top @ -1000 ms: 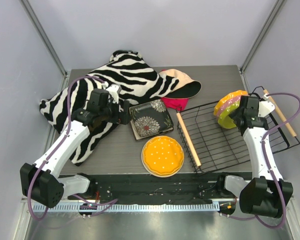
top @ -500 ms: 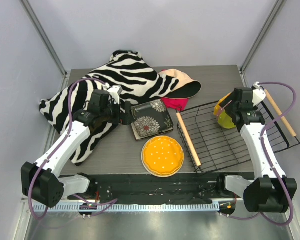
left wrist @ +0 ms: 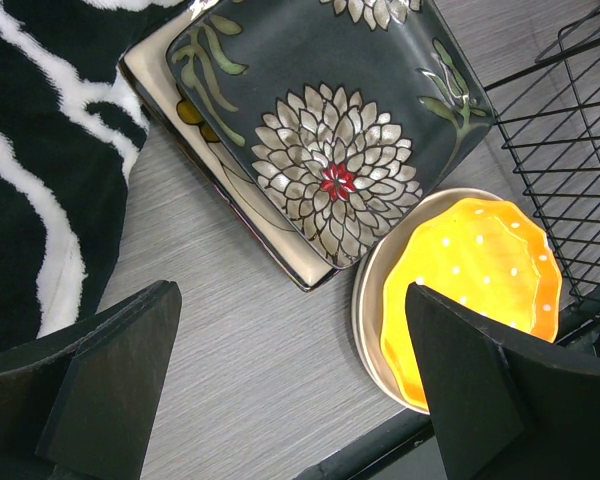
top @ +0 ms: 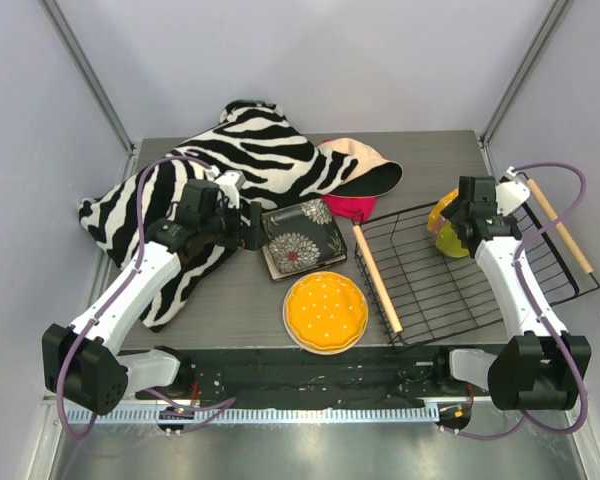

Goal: Unload the plates from the dish rack
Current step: Unload the plate from the dish rack.

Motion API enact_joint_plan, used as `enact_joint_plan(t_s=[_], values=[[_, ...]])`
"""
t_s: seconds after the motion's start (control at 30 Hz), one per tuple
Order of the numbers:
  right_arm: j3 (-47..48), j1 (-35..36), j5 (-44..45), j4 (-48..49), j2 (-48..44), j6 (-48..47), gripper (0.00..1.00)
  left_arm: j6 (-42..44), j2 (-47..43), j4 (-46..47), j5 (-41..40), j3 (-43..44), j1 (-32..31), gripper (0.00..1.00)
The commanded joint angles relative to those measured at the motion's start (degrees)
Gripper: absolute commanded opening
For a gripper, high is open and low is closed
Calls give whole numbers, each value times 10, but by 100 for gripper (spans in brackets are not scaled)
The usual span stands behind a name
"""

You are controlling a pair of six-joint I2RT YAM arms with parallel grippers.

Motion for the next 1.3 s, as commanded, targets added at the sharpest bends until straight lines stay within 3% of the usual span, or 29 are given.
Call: enact_joint_plan(t_s=[0.0, 0.3, 1.07, 1.27], values=[[-10, 3, 56, -16, -33, 7, 77, 7, -6, 9, 8, 6, 2, 100], [-26, 3, 75, -74, -56, 6, 77, 13, -14, 5, 7, 5, 2, 100], [-89, -14, 97, -7, -1, 25, 71, 24, -22, -5, -2, 7, 0, 100], [-90, -14, 139, 26, 5, 19, 56, 25, -24, -6, -5, 7, -3, 100]])
